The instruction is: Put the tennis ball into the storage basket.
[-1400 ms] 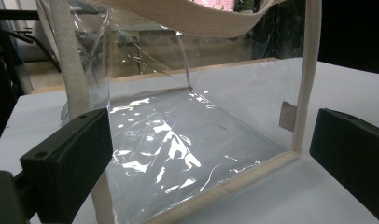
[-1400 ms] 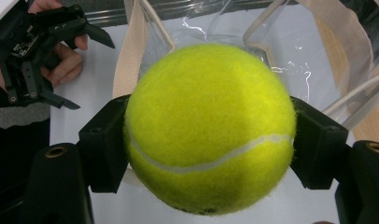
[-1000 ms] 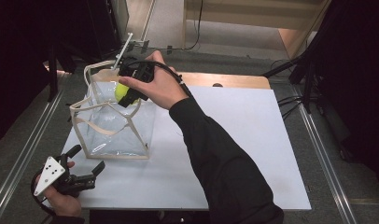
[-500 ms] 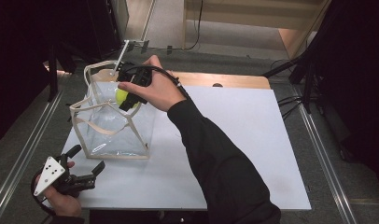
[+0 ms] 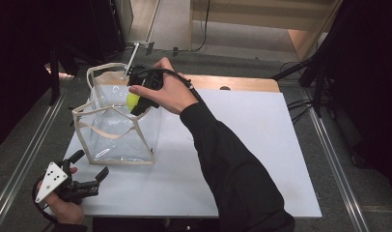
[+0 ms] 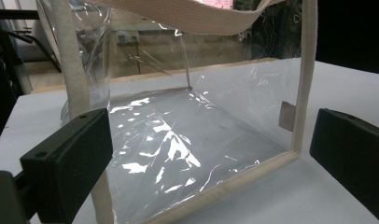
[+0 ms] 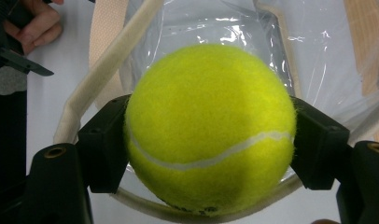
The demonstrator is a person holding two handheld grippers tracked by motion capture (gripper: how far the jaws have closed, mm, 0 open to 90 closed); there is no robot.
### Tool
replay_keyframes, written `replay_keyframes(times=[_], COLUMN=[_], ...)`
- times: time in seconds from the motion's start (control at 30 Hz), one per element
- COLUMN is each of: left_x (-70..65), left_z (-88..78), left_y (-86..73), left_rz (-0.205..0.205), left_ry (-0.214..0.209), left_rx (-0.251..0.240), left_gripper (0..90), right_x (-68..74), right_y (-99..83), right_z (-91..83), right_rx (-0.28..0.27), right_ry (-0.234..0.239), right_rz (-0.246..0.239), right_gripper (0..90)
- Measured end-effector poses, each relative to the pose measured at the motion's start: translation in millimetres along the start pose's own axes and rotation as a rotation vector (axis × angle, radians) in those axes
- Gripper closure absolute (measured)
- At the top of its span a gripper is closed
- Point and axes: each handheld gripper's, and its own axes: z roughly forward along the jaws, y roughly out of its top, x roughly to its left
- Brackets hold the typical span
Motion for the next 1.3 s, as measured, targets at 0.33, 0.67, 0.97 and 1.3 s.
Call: replay_keyframes(times=[0.33,0.67,0.97,1.3], left_x=[-0.3,-0.1,-0.1,-0.4], left_z=[0.5,0.3,0.7,1.0], left_y=[-0.1,-0.1,-0.1,-0.2], left_rz=[-0.001,0.0,0.0,0.001], left_ry=[0.0,0.0,0.001,0.002], left_rx=[-0.001,0.0,0.0,0.001], left_gripper=[0.0,0.0,0.0,0.0], right_x=[-0.2,1.2,-1.0,0.3], right_y=[-7.8,-13.3,-31.6,-55.9], right_z=[-7.1,-20.2,-27.9,-35.0], right_rx=[-0.01,-0.089,-0.148,-0.162], right_ry=[-0.023,-0.06,-0.08,-0.095], right_rz=[0.015,0.035,0.086,0.106], right_gripper=[19.0,5.4,0.0,0.0])
